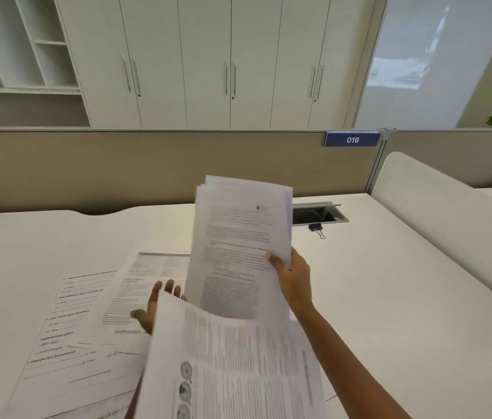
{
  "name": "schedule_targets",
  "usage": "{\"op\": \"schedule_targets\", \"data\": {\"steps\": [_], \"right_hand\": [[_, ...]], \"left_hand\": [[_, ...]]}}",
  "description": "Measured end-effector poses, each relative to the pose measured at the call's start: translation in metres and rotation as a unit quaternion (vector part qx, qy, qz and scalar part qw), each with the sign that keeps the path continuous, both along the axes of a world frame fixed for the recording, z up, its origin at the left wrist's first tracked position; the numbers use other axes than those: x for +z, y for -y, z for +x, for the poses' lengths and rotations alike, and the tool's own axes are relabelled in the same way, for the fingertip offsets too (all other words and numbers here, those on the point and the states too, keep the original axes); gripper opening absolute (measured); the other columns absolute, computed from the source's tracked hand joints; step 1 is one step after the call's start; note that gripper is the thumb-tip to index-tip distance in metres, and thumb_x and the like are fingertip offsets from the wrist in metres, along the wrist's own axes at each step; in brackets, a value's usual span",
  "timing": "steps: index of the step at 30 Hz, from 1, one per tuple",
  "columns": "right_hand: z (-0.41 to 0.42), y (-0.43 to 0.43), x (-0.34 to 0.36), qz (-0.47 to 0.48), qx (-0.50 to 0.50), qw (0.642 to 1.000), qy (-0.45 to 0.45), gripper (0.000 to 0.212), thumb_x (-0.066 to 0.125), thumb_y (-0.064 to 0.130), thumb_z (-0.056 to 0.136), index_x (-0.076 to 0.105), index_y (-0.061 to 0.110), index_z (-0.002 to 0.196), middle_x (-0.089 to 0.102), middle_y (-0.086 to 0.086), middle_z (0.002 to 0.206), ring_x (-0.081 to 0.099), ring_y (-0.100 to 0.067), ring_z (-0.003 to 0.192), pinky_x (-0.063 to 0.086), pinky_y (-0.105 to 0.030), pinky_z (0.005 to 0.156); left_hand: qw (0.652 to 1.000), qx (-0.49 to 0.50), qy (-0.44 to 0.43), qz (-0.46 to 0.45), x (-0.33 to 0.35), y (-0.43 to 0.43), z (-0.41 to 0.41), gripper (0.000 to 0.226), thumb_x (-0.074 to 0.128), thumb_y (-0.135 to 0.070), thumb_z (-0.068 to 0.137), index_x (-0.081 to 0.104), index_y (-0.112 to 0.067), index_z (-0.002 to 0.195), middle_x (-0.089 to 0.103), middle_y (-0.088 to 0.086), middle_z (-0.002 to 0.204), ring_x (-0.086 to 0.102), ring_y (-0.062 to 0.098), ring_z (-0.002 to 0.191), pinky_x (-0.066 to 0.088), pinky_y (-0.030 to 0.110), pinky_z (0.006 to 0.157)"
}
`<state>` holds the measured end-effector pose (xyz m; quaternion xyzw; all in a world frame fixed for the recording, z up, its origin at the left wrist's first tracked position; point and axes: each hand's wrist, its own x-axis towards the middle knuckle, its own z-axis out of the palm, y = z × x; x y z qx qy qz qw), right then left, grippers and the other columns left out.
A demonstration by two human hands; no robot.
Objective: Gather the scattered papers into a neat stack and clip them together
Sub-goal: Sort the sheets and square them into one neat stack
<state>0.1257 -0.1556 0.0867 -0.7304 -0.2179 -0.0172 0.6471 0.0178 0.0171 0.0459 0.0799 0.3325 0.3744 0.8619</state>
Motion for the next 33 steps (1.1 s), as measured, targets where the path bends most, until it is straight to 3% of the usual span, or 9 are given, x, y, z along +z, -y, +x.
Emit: {"op": "schedule_targets", "data": {"steps": [8, 12, 15, 19, 22, 25, 27, 29, 33], "right_hand": [[-0.009, 0.009, -0.051, 0.008, -0.136, 0.988, -0.072, 0.019, 0.055, 0.017, 0.090, 0.060, 0.008, 0.106, 0.061, 0.002, 0.091, 0.057, -0.002, 0.070, 0.044, -0.009, 0.057], [-0.006, 0.016, -0.062, 0.026, -0.172, 0.980, -0.101, 0.024, 0.055, 0.018, 0.090, 0.058, 0.002, 0.107, 0.061, -0.003, 0.093, 0.059, -0.019, 0.076, 0.050, -0.026, 0.068], [-0.002, 0.018, -0.065, 0.034, -0.183, 0.976, -0.112, 0.026, 0.055, 0.020, 0.090, 0.056, 0.003, 0.110, 0.061, -0.004, 0.095, 0.061, -0.022, 0.078, 0.052, -0.030, 0.069], [0.001, 0.019, -0.065, 0.046, -0.196, 0.973, -0.115, 0.031, 0.057, 0.018, 0.089, 0.056, -0.001, 0.113, 0.061, -0.006, 0.098, 0.061, -0.026, 0.085, 0.053, -0.035, 0.077], [0.002, 0.019, -0.065, 0.046, -0.198, 0.972, -0.119, 0.031, 0.057, 0.018, 0.089, 0.056, -0.002, 0.113, 0.060, -0.007, 0.098, 0.060, -0.026, 0.086, 0.053, -0.035, 0.077], [0.003, 0.019, -0.066, 0.047, -0.199, 0.971, -0.123, 0.031, 0.057, 0.019, 0.089, 0.056, -0.001, 0.112, 0.061, -0.008, 0.098, 0.061, -0.027, 0.085, 0.053, -0.036, 0.077], [0.003, 0.019, -0.065, 0.047, -0.197, 0.971, -0.127, 0.031, 0.057, 0.019, 0.089, 0.056, -0.001, 0.112, 0.061, -0.008, 0.097, 0.061, -0.027, 0.085, 0.054, -0.036, 0.076], [0.002, 0.018, -0.064, 0.049, -0.198, 0.970, -0.130, 0.030, 0.057, 0.019, 0.089, 0.056, 0.000, 0.112, 0.061, -0.008, 0.097, 0.060, -0.026, 0.083, 0.053, -0.034, 0.075], [0.002, 0.019, -0.060, 0.050, -0.201, 0.969, -0.136, 0.030, 0.056, 0.021, 0.089, 0.055, 0.002, 0.113, 0.059, -0.005, 0.097, 0.059, -0.024, 0.080, 0.052, -0.034, 0.072]], "left_hand": [[0.986, -0.118, -0.103, 0.056, -0.010, 0.009, 0.006, 0.059, 0.012, -0.047, 0.097, 0.056, -0.011, 0.082, 0.053, 0.010, 0.107, 0.053, 0.021, 0.080, 0.036, 0.036, 0.101], [0.900, -0.287, -0.247, 0.217, -0.009, -0.006, -0.001, 0.053, 0.027, -0.051, 0.094, 0.056, -0.007, 0.097, 0.060, 0.012, 0.091, 0.055, 0.026, 0.080, 0.044, 0.034, 0.075], [0.724, -0.405, -0.389, 0.401, 0.003, -0.016, -0.012, 0.051, 0.043, -0.052, 0.089, 0.062, -0.005, 0.090, 0.062, 0.008, 0.075, 0.055, 0.020, 0.065, 0.044, 0.026, 0.060], [0.348, -0.511, -0.517, 0.592, 0.014, -0.016, -0.028, 0.047, 0.055, -0.058, 0.079, 0.051, -0.016, 0.102, 0.056, 0.006, 0.108, 0.056, 0.017, 0.093, 0.046, 0.027, 0.076], [0.239, -0.558, -0.509, 0.610, -0.005, 0.002, -0.045, 0.100, 0.067, -0.059, 0.068, 0.017, -0.018, 0.144, 0.012, 0.012, 0.152, 0.021, 0.028, 0.139, 0.026, 0.043, 0.112], [0.134, -0.424, -0.491, 0.749, -0.034, 0.033, -0.066, 0.134, 0.074, -0.057, 0.056, -0.021, -0.021, 0.143, -0.023, 0.014, 0.153, 0.000, 0.012, 0.145, 0.021, 0.049, 0.115], [0.135, -0.383, -0.484, 0.775, -0.044, 0.040, -0.069, 0.134, 0.074, -0.058, 0.055, -0.028, -0.031, 0.137, -0.025, 0.014, 0.152, -0.019, -0.005, 0.138, 0.019, 0.046, 0.116], [0.138, -0.502, -0.487, 0.701, -0.041, 0.037, -0.068, 0.125, 0.070, -0.057, 0.064, -0.022, -0.023, 0.142, -0.024, 0.012, 0.153, -0.022, 0.019, 0.142, 0.003, 0.045, 0.118], [0.155, -0.418, -0.521, 0.728, -0.030, 0.029, -0.061, 0.104, 0.062, -0.064, 0.066, 0.015, -0.013, 0.143, 0.015, 0.010, 0.150, 0.024, 0.023, 0.136, 0.029, 0.031, 0.108]]}}
